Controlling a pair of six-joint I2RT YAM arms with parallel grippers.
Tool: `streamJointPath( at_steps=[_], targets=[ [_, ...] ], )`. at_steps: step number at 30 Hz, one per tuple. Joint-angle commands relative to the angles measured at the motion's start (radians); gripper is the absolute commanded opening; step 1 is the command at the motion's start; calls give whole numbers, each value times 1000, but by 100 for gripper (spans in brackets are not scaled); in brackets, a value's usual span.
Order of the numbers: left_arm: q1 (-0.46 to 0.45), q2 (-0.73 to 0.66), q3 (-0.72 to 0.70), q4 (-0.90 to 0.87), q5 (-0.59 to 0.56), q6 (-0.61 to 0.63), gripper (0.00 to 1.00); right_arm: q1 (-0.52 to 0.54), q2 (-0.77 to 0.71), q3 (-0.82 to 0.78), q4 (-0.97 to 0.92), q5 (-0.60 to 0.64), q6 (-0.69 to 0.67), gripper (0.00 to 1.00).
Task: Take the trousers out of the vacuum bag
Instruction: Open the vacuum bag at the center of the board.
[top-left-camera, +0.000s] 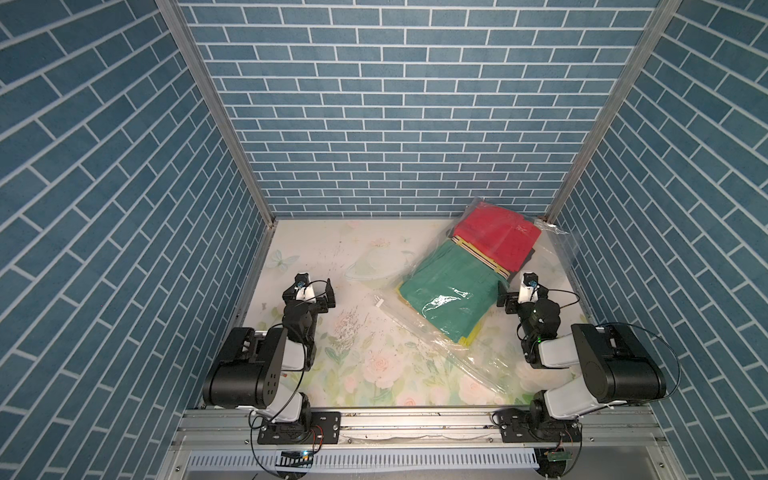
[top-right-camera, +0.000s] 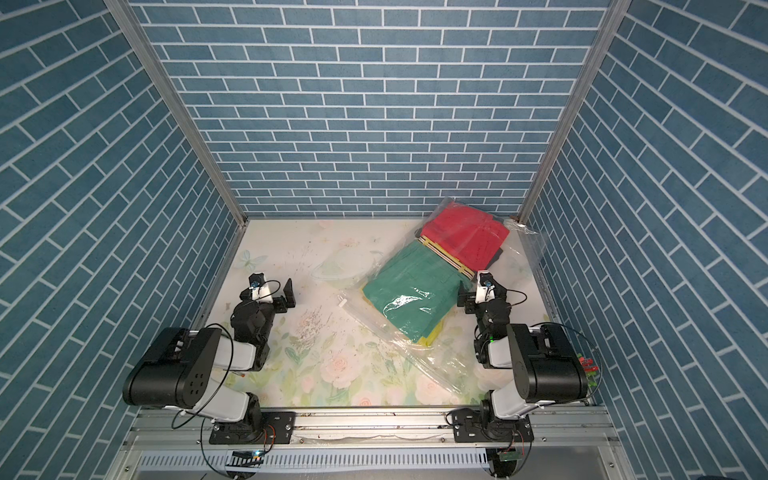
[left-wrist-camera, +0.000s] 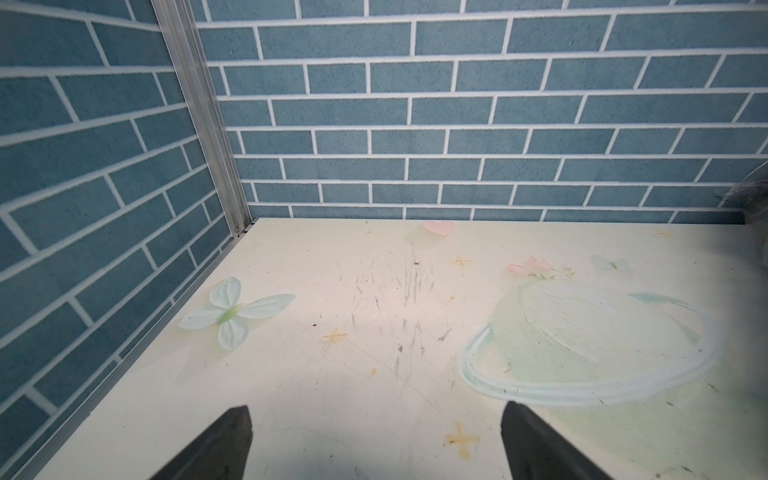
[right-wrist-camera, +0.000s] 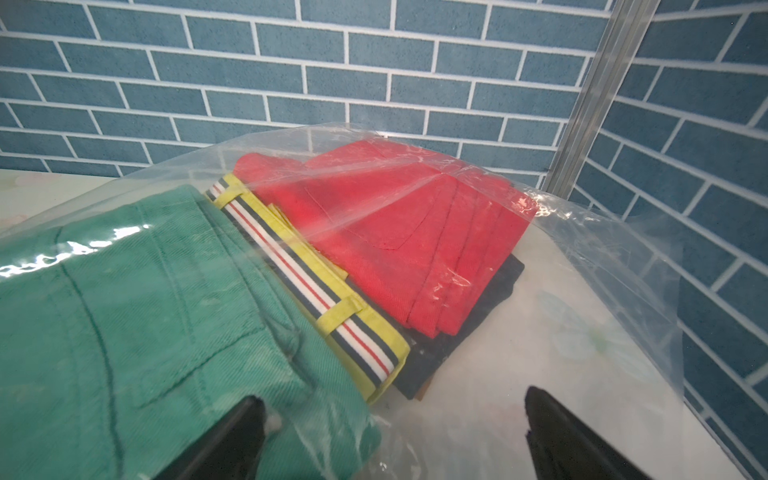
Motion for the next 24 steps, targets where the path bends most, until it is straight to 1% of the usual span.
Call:
streamJointPath(
  at_steps=[1,5,7,11,13,15,18,20,21,22,24],
  targets=[
    [11,8,19,23,8,-1,100,-5,9,9,36,53,-1,99],
    [7,-10,26,1,12,7,100,-5,7,2,49,85,5,99],
    [1,-55,39,-55,6,12,99,-4,-37,-22,70,170,38,99],
    [-18,-155,79,-213,-41,10,99,0,-200,26,-152,234,53,99],
    [-50,-196,104,-296,-104,2,100,1,-285,86,-345,285,147,99],
    [-82,-230,149,-416,-146,-36,99,5,-358,127,-478,261,202,99],
    [-122,-271,248,-623,-118,-111,99,13,-442,203,-705,260,321,99],
    [-156,-287,310,-742,-83,-155,100,18,-490,246,-836,209,356,99],
    [-179,-295,342,-791,-57,-165,100,19,-519,257,-887,157,370,99],
    [-202,-304,368,-833,-32,-175,100,25,-552,255,-905,100,374,99],
    [-247,-329,394,-882,7,-190,99,53,-612,248,-940,44,394,99]
  ],
)
